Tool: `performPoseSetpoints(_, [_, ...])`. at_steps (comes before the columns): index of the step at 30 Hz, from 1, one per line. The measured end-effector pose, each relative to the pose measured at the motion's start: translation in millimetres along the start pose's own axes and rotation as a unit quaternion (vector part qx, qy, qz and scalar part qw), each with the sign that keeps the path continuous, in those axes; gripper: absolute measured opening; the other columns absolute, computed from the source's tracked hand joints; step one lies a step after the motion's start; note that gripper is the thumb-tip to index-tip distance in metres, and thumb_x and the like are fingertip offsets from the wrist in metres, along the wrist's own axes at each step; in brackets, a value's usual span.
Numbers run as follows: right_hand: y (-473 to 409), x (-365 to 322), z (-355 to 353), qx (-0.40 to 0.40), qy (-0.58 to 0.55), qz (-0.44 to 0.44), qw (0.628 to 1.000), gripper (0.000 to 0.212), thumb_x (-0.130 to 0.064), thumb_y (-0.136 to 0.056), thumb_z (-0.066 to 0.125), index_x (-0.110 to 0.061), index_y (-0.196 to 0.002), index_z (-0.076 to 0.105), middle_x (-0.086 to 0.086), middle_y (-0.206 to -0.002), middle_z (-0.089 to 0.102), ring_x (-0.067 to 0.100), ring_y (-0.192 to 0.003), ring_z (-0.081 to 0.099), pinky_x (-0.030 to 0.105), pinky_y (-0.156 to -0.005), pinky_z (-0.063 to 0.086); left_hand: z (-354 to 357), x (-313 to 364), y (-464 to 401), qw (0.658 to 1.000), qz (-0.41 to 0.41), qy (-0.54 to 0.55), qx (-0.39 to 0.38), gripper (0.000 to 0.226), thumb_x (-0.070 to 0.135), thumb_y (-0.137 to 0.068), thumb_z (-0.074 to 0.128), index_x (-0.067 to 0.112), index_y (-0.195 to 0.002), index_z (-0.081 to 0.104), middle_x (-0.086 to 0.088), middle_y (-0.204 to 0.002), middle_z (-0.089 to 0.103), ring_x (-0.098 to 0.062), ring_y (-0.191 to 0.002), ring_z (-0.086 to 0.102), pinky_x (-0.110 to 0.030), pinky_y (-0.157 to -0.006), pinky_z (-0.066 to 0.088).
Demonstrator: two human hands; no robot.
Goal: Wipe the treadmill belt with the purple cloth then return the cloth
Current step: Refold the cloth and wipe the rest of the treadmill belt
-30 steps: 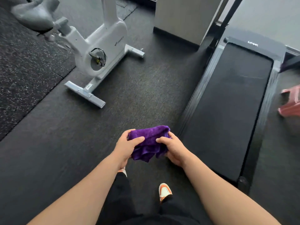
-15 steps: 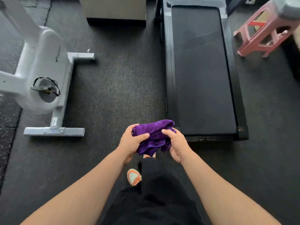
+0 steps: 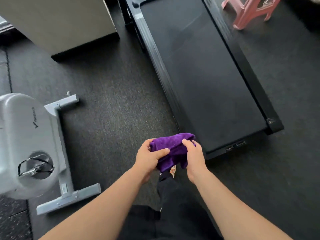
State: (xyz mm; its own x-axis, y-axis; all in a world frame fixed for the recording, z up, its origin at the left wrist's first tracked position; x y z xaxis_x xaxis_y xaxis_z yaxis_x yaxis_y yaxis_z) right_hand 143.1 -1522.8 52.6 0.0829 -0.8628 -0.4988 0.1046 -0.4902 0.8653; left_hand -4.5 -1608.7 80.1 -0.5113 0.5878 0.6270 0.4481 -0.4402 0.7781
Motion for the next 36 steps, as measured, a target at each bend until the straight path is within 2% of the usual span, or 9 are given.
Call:
performPoseSetpoints(4, [-31.0, -26.8, 24.2, 0.080, 0.015, -0.002, 0.997, 0.090, -0.056, -0.069, 0.067, -0.031, -0.147, 0.030, 0.003, -0.141, 0.051, 0.024, -0.121, 0.056, 0.048, -0.105, 0.045, 9.2, 45.4, -46.1, 1.000, 0.017, -0.022, -0.008, 0.046, 0.002, -0.077, 0.084, 0.024, -0.111, 0.063, -0.010, -0.115, 0.071, -0.031, -0.102, 0.072, -0.053, -0.081, 0.061])
performPoseSetpoints(8, [-52.7, -38.4, 51.7, 0.089, -0.016, 0.122, 0.988, 0.103, -0.080, -0.063, 0.059, -0.024, -0.147, 0.034, 0.008, -0.144, 0.048, 0.033, -0.122, 0.053, 0.052, -0.105, 0.044, 20.1, 81.7, -84.7, 1.000, 0.027, 0.004, 0.000, 0.042, -0.002, -0.083, 0.076, 0.022, -0.112, 0.059, -0.008, -0.112, 0.070, -0.029, -0.098, 0.072, -0.049, -0.077, 0.062])
performPoseSetpoints(10, [-58.3, -49.2, 81.1, -0.006, -0.088, 0.176, 0.980, 0.087, -0.081, -0.075, 0.055, -0.019, -0.136, 0.049, 0.014, -0.135, 0.057, 0.035, -0.115, 0.059, 0.048, -0.101, 0.047, 22.7, 95.3, -102.8, 1.000, 0.024, 0.002, 0.008, 0.043, 0.001, -0.083, 0.077, 0.022, -0.114, 0.057, -0.008, -0.115, 0.069, -0.030, -0.102, 0.071, -0.052, -0.083, 0.061])
performPoseSetpoints(13, [-78.0, -84.2, 118.1, -0.088, -0.229, 0.143, 0.959, 0.063, -0.064, -0.089, 0.056, -0.010, -0.120, 0.063, 0.017, -0.113, 0.072, 0.032, -0.104, 0.070, 0.047, -0.092, 0.054, 24.2, 115.3, -133.5, 1.000, 0.023, -0.012, 0.014, 0.048, 0.011, -0.075, 0.084, 0.027, -0.112, 0.058, -0.012, -0.120, 0.067, -0.029, -0.105, 0.071, -0.052, -0.086, 0.061])
performPoseSetpoints(17, [-122.9, -117.8, 144.2, -0.019, -0.264, 0.090, 0.960, 0.040, -0.044, -0.093, 0.065, -0.011, -0.115, 0.065, 0.011, -0.098, 0.077, 0.032, -0.092, 0.074, 0.048, -0.079, 0.059, 32.4, 143.0, -179.6, 0.998, 0.013, -0.030, -0.052, 0.040, -0.003, -0.084, 0.075, 0.019, -0.111, 0.056, -0.010, -0.108, 0.072, -0.027, -0.096, 0.073, -0.041, -0.072, 0.061])
performPoseSetpoints(21, [-168.2, -136.7, 161.5, 0.029, -0.273, 0.038, 0.961, 0.043, -0.040, -0.089, 0.069, -0.021, -0.126, 0.057, 0.009, -0.116, 0.071, 0.032, -0.098, 0.072, 0.055, -0.083, 0.058, 47.3, 172.7, -227.5, 0.990, 0.036, -0.098, -0.095, 0.039, -0.002, -0.082, 0.077, 0.019, -0.108, 0.056, -0.014, -0.108, 0.070, -0.026, -0.093, 0.072, -0.043, -0.076, 0.062])
performPoseSetpoints(26, [-219.8, -160.1, 164.7, 0.081, -0.283, -0.021, 0.956, 0.040, -0.038, -0.091, 0.067, -0.030, -0.128, 0.055, 0.002, -0.117, 0.068, 0.028, -0.101, 0.069, 0.052, -0.078, 0.060, 76.0, 194.3, -285.1, 0.974, 0.063, -0.175, -0.132, 0.043, 0.004, -0.079, 0.081, 0.021, -0.109, 0.054, -0.011, -0.105, 0.068, -0.021, -0.086, 0.072, -0.032, -0.069, 0.060])
performPoseSetpoints(30, [-270.2, -171.4, 159.7, 0.103, -0.288, -0.041, 0.951, 0.046, -0.042, -0.086, 0.071, -0.033, -0.129, 0.055, -0.001, -0.119, 0.068, 0.026, -0.104, 0.069, 0.050, -0.081, 0.060, 101.9, 202.5, -328.5, 0.962, 0.074, -0.219, -0.146, 0.045, 0.004, -0.078, 0.081, 0.019, -0.109, 0.052, -0.006, -0.098, 0.066, -0.004, -0.069, 0.068, -0.020, -0.057, 0.054])
performPoseSetpoints(36, [-348.9, -187.6, 158.7, 0.100, -0.301, -0.038, 0.948, 0.036, -0.039, -0.086, 0.072, -0.035, -0.119, 0.059, 0.001, -0.115, 0.071, 0.029, -0.102, 0.071, 0.055, -0.080, 0.059, 136.3, 204.0, -403.1, 0.954, 0.075, -0.253, -0.146, 0.046, 0.005, -0.077, 0.083, 0.019, -0.107, 0.051, -0.006, -0.096, 0.064, 0.003, -0.061, 0.063, -0.017, -0.054, 0.050])
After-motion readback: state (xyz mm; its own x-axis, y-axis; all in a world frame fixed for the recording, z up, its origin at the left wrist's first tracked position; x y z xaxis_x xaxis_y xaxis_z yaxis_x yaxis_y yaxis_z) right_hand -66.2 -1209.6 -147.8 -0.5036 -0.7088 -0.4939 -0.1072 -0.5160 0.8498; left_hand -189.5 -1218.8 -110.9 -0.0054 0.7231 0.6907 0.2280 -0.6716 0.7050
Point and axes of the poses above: each hand's wrist, its own y-axis away from the middle knuckle, its own z-axis out of the palm, x = y × z, the point moved 7 cm from there along -y, towards the middle knuckle
